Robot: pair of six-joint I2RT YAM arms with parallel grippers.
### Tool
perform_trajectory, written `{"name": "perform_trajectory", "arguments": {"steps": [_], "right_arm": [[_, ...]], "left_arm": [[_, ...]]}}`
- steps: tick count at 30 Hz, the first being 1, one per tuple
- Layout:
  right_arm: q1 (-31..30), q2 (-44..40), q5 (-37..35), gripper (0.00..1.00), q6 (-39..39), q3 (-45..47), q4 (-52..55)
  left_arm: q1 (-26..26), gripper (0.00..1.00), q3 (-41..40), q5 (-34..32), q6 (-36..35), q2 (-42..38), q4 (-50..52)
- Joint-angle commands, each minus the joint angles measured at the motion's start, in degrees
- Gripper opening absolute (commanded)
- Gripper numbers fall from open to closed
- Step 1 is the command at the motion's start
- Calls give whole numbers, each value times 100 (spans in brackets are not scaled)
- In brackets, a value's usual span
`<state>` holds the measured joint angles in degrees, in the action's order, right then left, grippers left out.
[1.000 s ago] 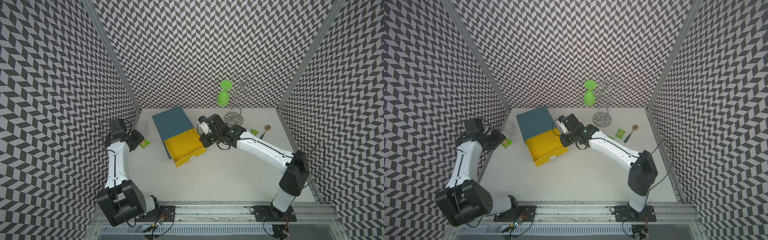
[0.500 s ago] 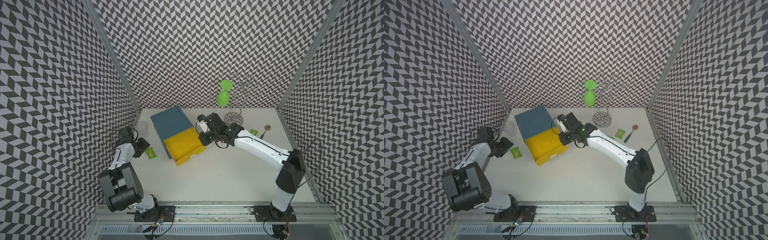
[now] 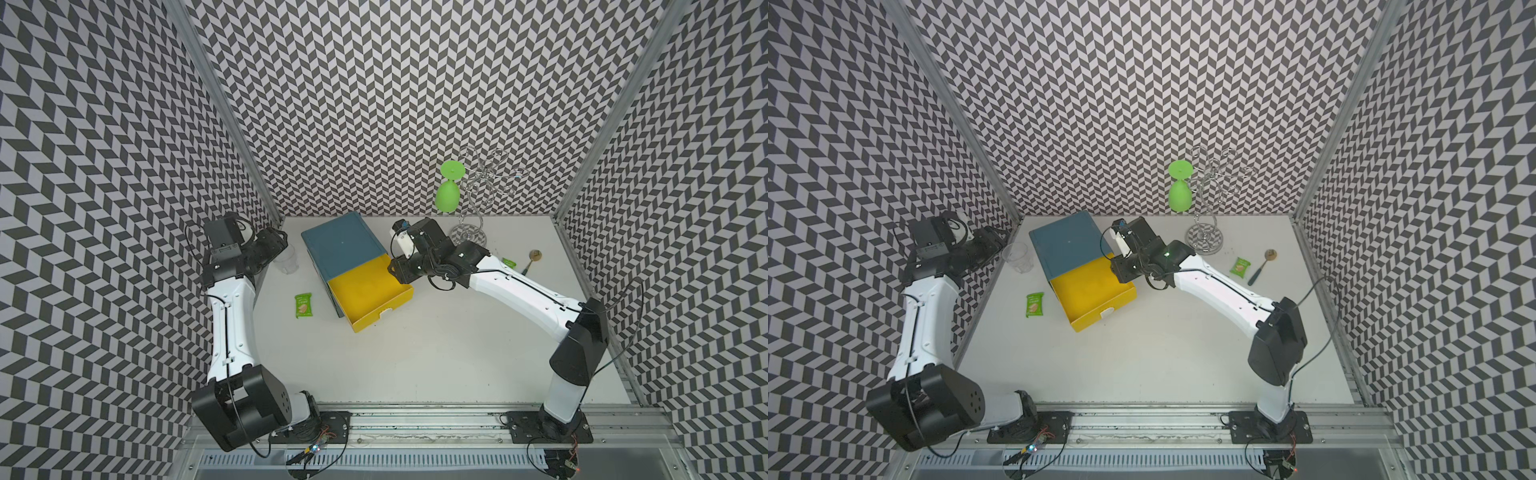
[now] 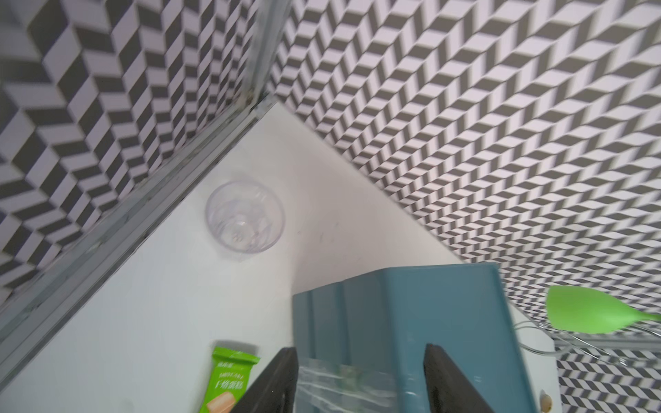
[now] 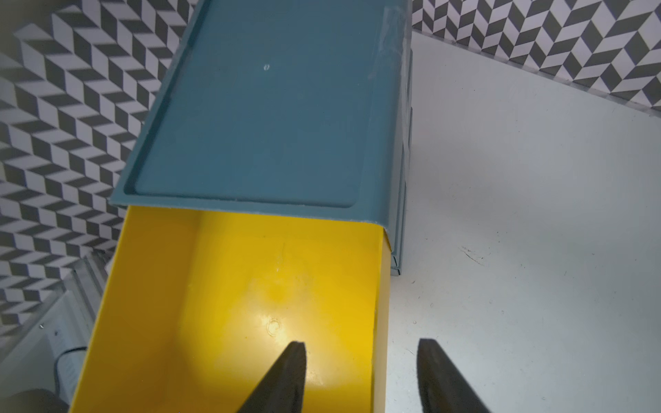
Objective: Take the cookies out of the drawer
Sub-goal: Place the cookie at the center of the board, then close the drawer in the storage box.
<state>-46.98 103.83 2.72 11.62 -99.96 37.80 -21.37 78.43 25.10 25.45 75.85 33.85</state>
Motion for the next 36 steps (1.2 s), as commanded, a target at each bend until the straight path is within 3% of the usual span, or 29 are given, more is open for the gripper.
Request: {"name": "perform_trajectory", "arguments": {"steps": [1,5,7,8,9,11,13,15,20,29,36], "right_arm": [[32,-363,-259,61,-39,-53,-377],[44,-820,-366,63,-33,170,-666],[49,-1166,-308,55,-12,376,-706],[49,-1429,-176,44,-23,637,-795],[49,-1807,20,22,78,1138,-1068],[45,-2554,686,0,369,2399,-2049],[-7,-3321,1295,0,780,3704,-3132],[-101,-3965,1385,0,1176,4843,-4141],[-235,-4608,1410,0,1798,6391,-5772],[-469,-3570,1494,0,2544,6861,-7752],[-509,-2713,1719,0,2686,6411,-7955]], "left_arm": [[415,61,374,625,-208,-73,-169],[1100,59,653,741,-488,131,-540],[1302,53,718,675,-598,336,-617],[1351,46,786,663,-685,475,-609],[1360,38,860,618,-735,626,-595],[1363,25,948,551,-812,868,-653],[1363,17,1019,457,-873,1122,-720],[1367,14,1142,400,-928,1397,-721],[1431,12,1399,142,-1060,1858,-742],[1475,12,1661,91,-1198,2431,-735],[1486,11,1684,65,-1218,2679,-687]]}}
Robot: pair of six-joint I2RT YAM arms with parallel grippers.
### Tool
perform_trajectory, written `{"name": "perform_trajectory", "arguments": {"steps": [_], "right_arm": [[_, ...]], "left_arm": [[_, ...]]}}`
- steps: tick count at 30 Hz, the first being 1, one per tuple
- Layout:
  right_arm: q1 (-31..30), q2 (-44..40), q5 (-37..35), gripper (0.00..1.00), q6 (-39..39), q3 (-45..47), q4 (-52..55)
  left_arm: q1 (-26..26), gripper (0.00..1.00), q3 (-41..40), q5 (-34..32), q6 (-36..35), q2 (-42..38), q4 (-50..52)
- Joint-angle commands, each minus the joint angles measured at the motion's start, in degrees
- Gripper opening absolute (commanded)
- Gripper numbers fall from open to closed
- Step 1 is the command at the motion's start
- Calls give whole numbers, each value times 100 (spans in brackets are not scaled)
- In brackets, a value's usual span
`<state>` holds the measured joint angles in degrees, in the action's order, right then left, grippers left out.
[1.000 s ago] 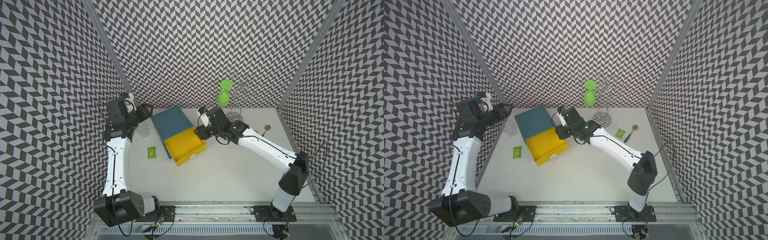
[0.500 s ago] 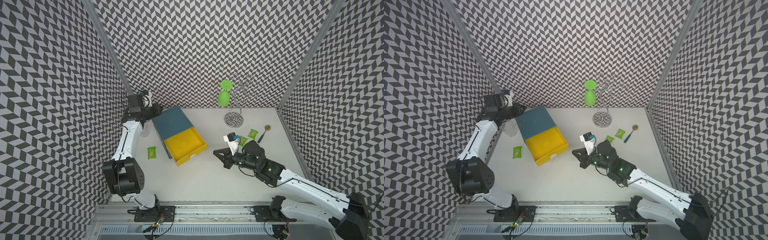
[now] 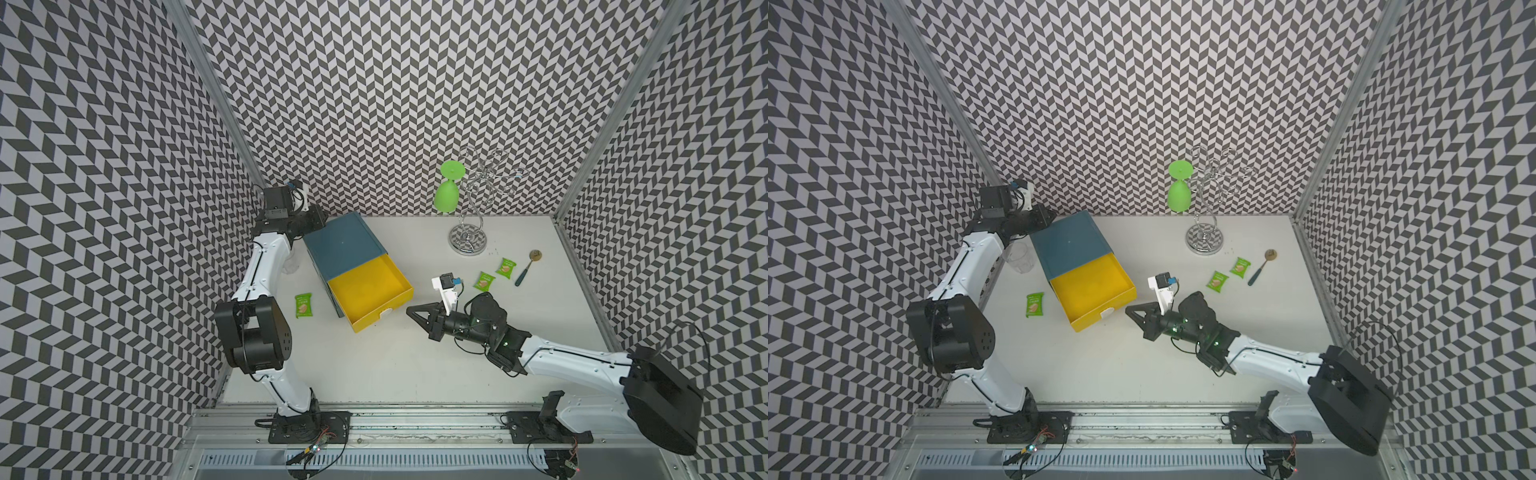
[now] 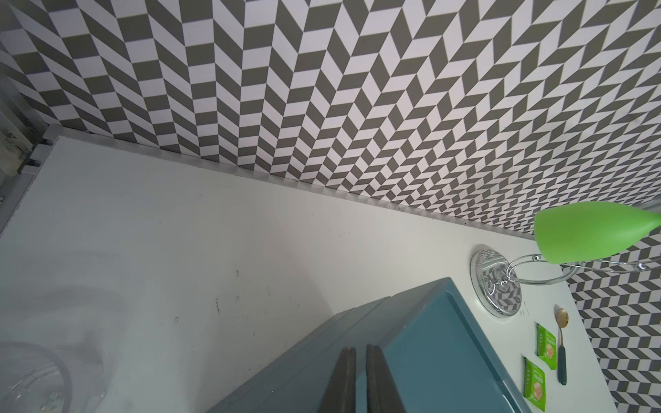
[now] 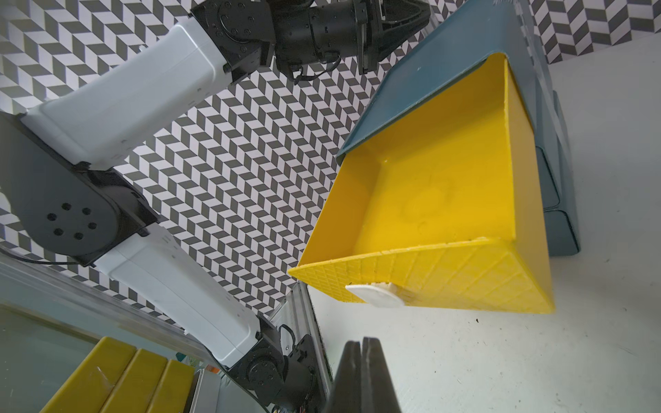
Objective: Take the cookies out of the drawer
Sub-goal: Close the drawer in the storage box.
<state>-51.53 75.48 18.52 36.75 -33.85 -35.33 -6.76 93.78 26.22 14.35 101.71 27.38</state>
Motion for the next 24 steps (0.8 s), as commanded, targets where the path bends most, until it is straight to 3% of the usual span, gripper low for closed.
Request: {"name": "perform_trajectory", "arguments": {"steps": [1,12,24], "right_arm": [[-59,162,131,0,174,-201,-658],[-67,1024,188,0,391,-448,-1036],[-63,1971,230,0,489,-1399,-1277]], "left_arm": [[26,11,150,-31,-106,120,-56],[57,9,28,97,-85,263,-165],[328,6,-199,287,-90,375,-321]]}}
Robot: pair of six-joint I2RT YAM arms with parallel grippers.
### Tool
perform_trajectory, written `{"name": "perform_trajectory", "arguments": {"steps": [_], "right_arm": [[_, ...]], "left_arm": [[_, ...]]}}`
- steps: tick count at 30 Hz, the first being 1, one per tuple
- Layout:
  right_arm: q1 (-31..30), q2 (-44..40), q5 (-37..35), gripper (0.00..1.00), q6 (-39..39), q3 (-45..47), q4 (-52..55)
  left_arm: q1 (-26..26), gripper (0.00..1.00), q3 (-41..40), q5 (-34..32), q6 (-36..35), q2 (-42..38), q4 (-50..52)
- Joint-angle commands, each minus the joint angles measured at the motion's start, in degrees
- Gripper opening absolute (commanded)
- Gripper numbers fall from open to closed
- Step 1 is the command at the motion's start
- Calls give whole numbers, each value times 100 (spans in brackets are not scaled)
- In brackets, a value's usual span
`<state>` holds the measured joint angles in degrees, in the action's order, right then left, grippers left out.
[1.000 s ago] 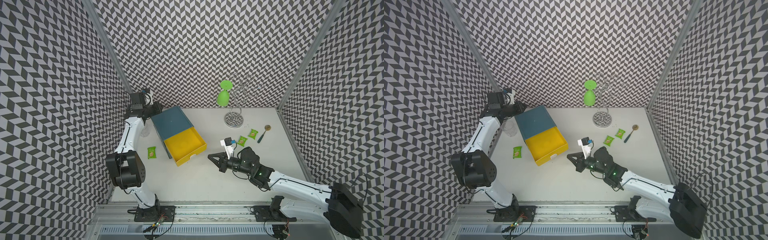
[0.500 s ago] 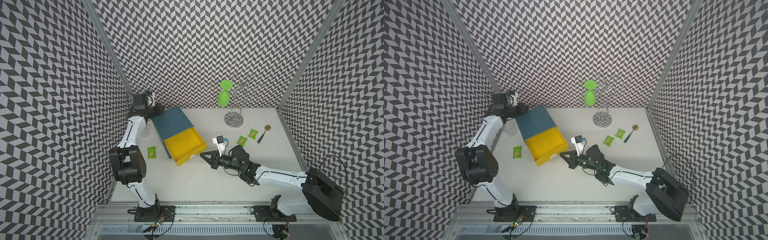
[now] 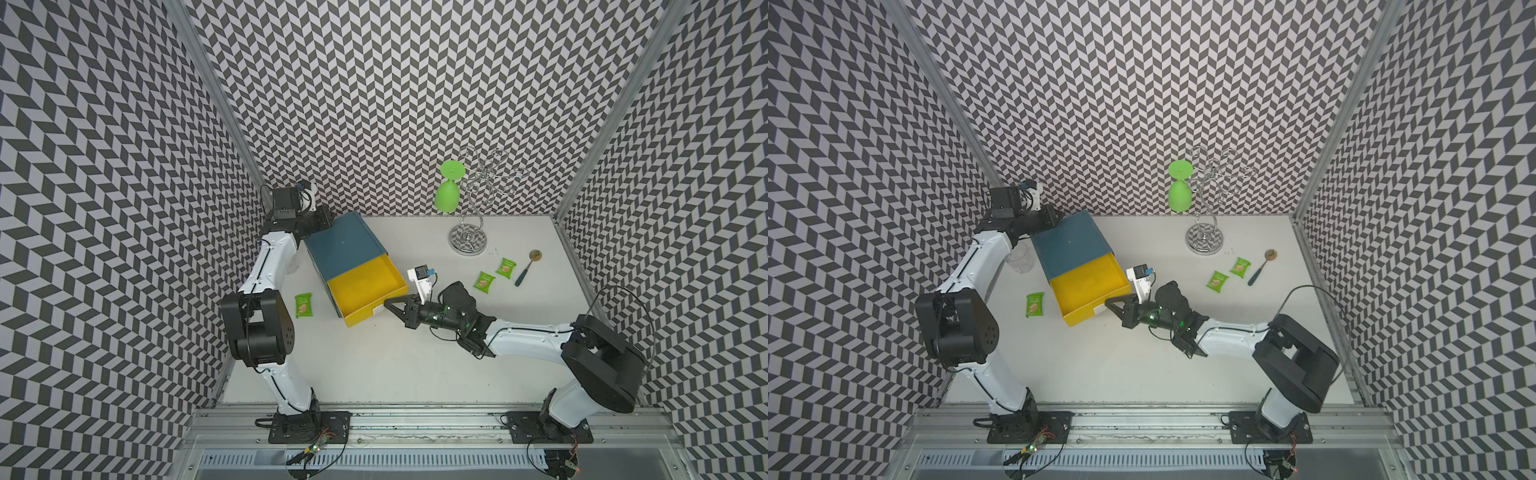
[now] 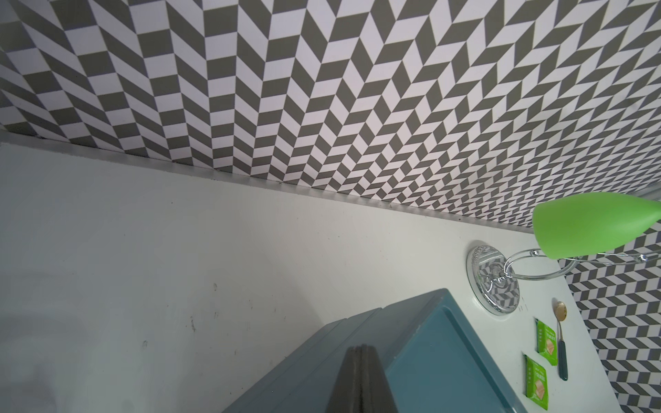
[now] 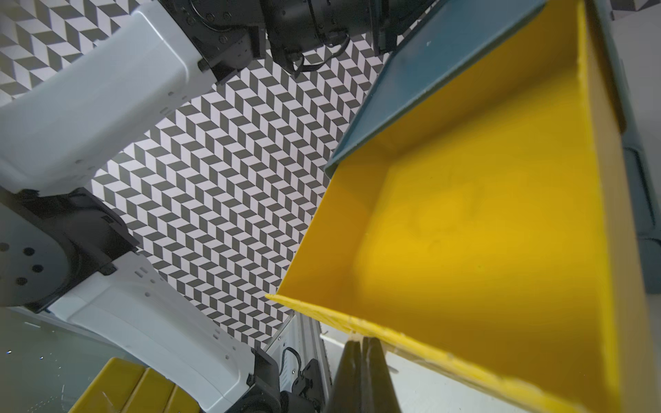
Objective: Take the cookies out of the drawer
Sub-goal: Close the drawer in the storage box.
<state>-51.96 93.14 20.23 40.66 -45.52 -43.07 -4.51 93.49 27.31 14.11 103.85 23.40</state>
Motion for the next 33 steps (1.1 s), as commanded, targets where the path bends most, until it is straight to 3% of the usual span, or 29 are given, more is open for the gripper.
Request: {"name": "perform_trajectory", "arguments": {"steps": [1,16,33], "right_arm": [[-24,302,60,0,103,-311,-543],[131,1852,121,0,457,-1609,-994],[236,2782,-265,0,907,-2220,-1241]], "left_arm": [[121,6,-189,187,-74,170,70],[243,1,-665,367,-67,135,-154],[277,0,-1100,644,5,54,-442]]}}
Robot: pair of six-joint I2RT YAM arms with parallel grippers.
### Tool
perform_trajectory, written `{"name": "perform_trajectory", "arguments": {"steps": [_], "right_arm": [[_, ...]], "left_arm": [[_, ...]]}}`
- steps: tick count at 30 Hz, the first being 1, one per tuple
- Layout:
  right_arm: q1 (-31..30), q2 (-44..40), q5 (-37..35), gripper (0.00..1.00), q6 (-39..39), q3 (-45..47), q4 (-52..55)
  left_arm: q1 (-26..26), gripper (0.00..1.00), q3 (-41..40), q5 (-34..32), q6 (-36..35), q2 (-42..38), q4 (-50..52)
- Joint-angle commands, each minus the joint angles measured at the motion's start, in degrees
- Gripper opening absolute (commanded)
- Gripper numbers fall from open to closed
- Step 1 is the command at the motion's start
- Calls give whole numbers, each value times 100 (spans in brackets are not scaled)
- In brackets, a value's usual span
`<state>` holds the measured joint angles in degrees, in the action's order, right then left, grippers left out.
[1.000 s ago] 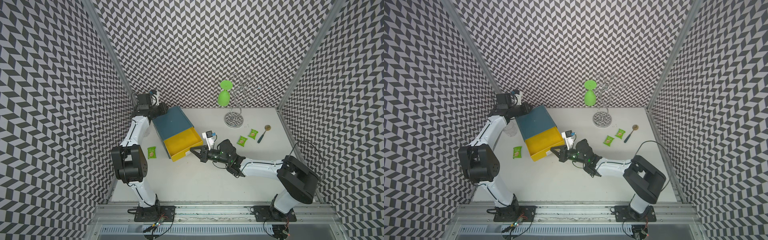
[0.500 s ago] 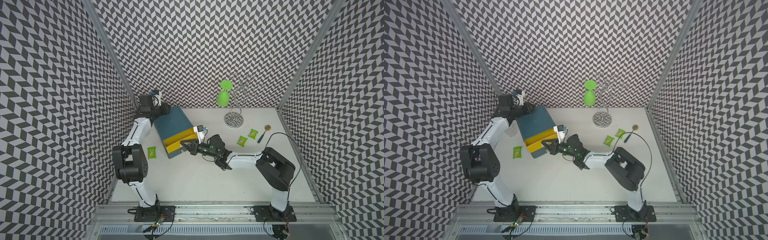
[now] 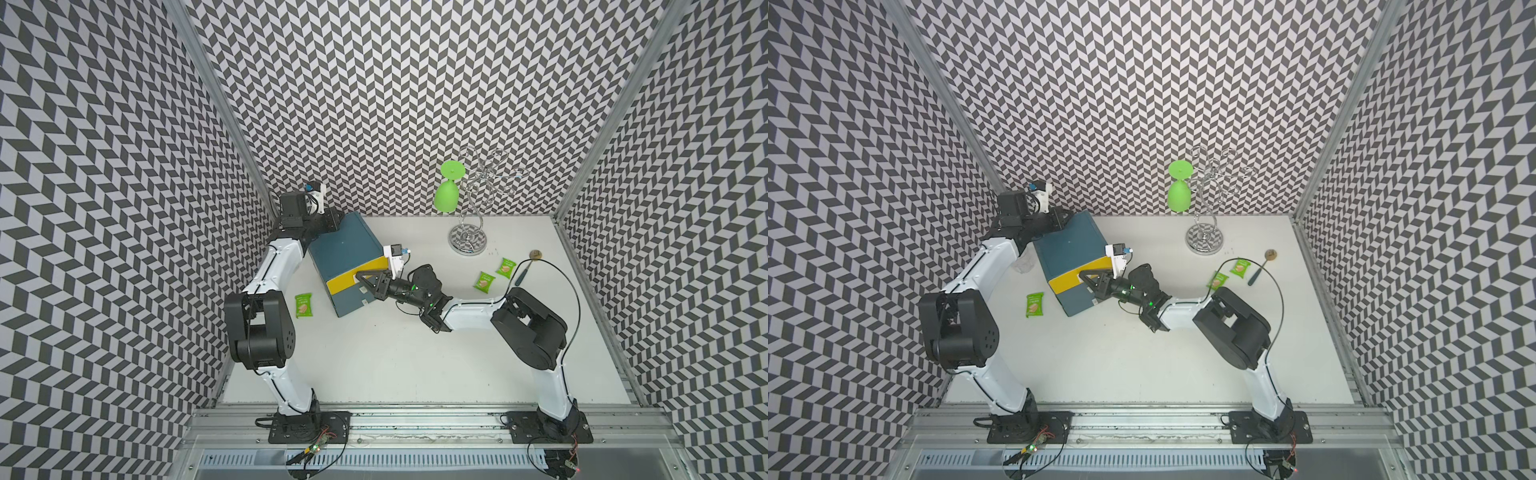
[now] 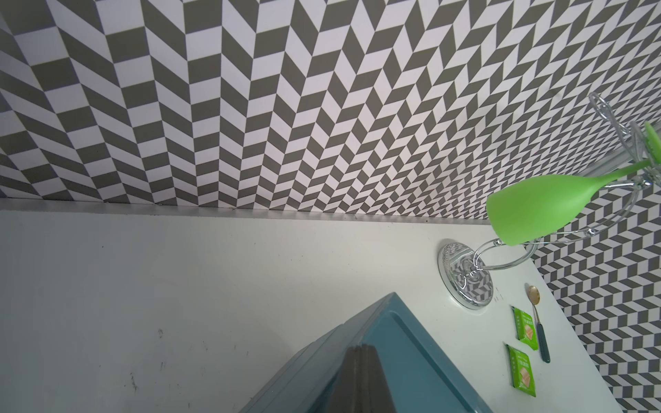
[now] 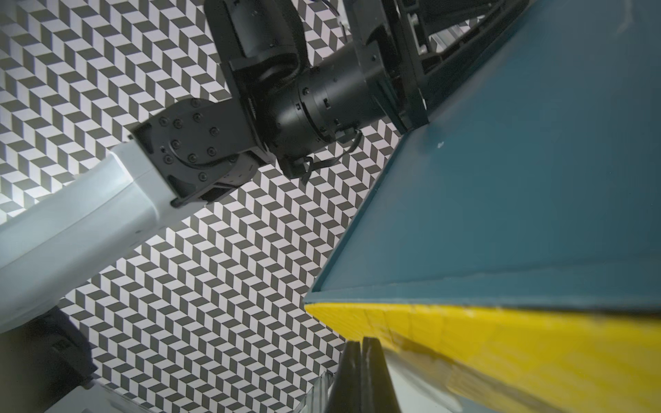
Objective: Take the cookies out of the drawer
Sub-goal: Close the drawer in the storage box, then open the drawer in the storage box.
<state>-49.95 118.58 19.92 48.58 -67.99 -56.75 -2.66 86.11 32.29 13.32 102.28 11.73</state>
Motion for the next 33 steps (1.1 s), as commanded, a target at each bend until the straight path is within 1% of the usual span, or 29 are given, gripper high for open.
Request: {"name": "perform_trajectory", "arguments": {"steps": [1,3,6,10,12,14,18,20,22,26,33], "right_arm": [[36,213,-235,0,121,76,80],[38,105,-226,0,115,223,-5],[39,-212,-136,18,12,522,-22],[44,-670,82,34,422,1422,-728],[56,-717,245,47,769,1786,-1152],[86,-551,470,55,1275,1965,-1725],[230,280,748,65,2771,1974,-3560],[273,703,801,68,3354,1787,-4174],[276,925,811,68,3600,1624,-4327],[258,930,831,66,3449,1461,-3839],[241,1272,732,58,3650,1134,-3737]], "left_arm": [[82,0,-383,137,83,192,726],[79,0,-384,118,87,187,734],[56,0,-386,66,95,162,750],[-42,0,-367,49,143,145,770],[-68,0,-366,58,144,128,753],[-77,0,-358,83,153,112,748],[-68,0,-382,145,188,119,692],[-68,0,-401,137,182,126,694],[-71,0,-405,131,188,131,700],[-68,0,-374,117,185,128,708],[-68,0,-406,80,198,128,708]]}}
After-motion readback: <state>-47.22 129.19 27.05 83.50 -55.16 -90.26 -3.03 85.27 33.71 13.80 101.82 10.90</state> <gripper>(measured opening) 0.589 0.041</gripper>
